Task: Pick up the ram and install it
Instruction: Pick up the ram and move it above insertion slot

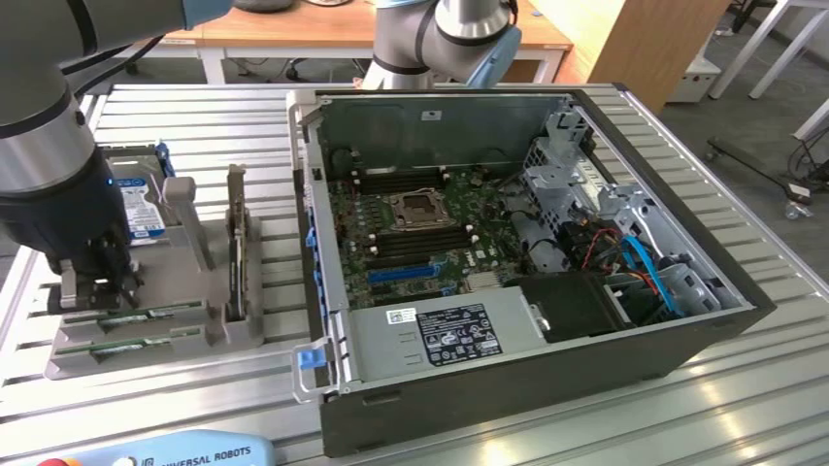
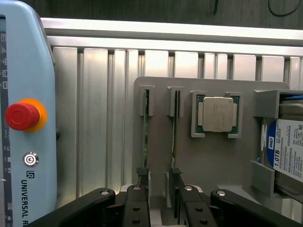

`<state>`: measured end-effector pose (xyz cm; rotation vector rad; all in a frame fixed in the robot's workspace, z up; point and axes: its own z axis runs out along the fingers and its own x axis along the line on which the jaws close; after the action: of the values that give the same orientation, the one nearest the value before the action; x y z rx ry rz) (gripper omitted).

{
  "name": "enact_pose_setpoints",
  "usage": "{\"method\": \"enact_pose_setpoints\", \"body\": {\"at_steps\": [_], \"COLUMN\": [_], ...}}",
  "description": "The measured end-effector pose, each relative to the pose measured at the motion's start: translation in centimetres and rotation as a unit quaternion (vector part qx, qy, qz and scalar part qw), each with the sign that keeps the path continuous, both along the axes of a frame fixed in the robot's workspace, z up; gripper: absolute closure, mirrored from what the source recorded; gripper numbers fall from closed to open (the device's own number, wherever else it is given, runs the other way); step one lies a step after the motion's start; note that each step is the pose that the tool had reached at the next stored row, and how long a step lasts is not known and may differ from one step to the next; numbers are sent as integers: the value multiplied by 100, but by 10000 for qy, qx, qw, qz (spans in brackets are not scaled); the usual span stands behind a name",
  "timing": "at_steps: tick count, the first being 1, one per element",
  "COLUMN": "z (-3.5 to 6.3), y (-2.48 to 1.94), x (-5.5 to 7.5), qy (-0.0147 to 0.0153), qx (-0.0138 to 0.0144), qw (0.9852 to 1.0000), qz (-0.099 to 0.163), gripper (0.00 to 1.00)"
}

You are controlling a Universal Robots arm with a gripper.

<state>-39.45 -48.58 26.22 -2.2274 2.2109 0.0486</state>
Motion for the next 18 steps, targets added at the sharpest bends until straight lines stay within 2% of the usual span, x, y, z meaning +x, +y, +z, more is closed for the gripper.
{"method": "enact_pose_setpoints", "body": {"at_steps": [18], "z": [-154], "y": [-17], "x": [0], "qy": [0], "qx": [0], "qw": [10000], "qz": [0], "gripper": [69]}}
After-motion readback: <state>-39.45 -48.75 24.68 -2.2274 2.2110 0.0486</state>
